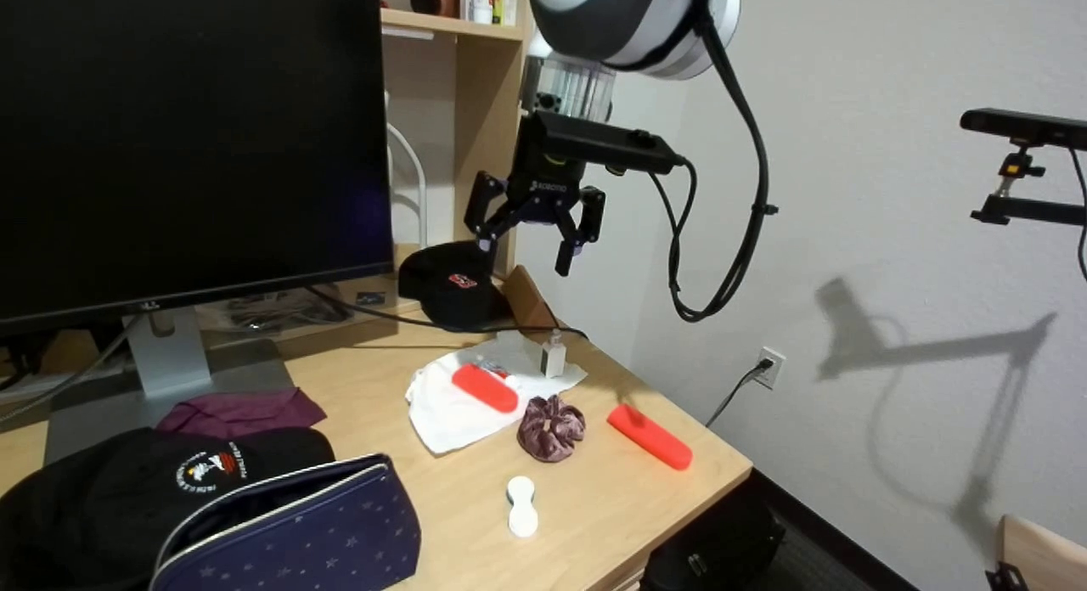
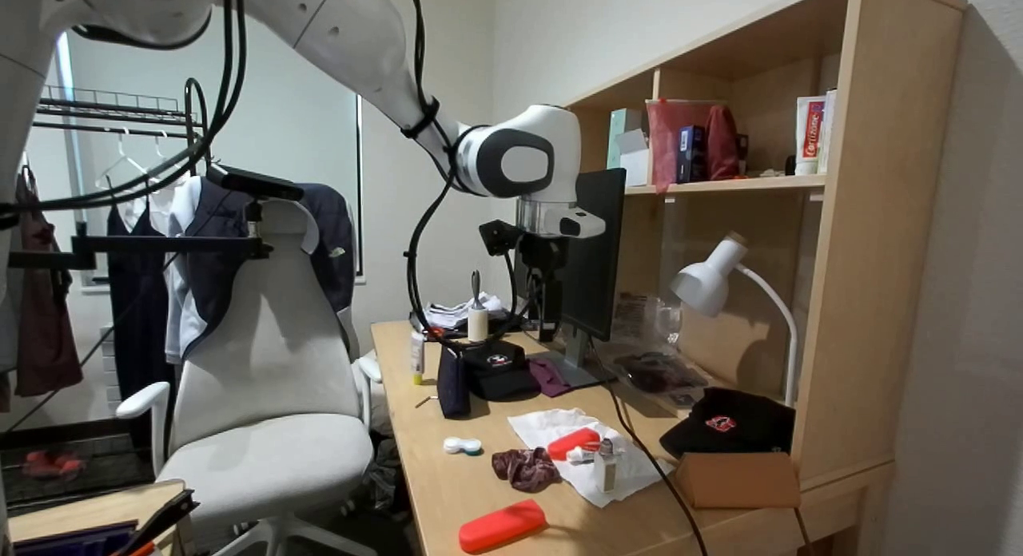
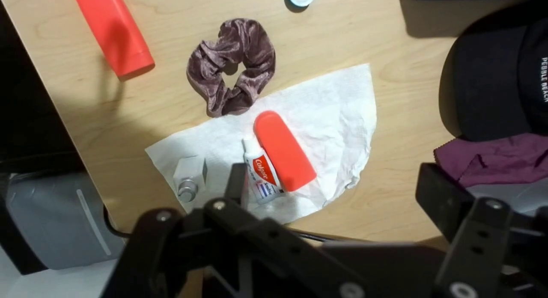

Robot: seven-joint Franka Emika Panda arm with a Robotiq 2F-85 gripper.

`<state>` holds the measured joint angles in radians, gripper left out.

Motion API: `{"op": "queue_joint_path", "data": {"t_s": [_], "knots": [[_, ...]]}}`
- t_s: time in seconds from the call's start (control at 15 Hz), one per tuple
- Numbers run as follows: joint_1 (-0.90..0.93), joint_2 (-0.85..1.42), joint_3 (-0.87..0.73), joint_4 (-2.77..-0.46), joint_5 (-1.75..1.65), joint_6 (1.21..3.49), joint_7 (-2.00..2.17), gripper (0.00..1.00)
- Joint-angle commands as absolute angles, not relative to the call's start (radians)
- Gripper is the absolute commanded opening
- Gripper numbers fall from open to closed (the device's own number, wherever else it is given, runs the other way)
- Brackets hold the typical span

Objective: Move the white object to the right

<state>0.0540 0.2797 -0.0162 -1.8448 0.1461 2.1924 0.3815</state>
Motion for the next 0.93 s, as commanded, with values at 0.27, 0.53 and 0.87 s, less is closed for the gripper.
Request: {"op": "queue_joint_path", "data": {"t_s": [0.27, 0.53, 0.87], "knots": [[0.069, 0.279, -0.019, -1.895, 0.104, 2.207, 0.403, 1.00], [0.080, 0.293, -0.008, -1.968, 0.080, 2.244, 0.371, 1.00], [0.113, 0.313, 0.012, -2.095, 0.098, 2.382, 0.397, 1.00]]}}
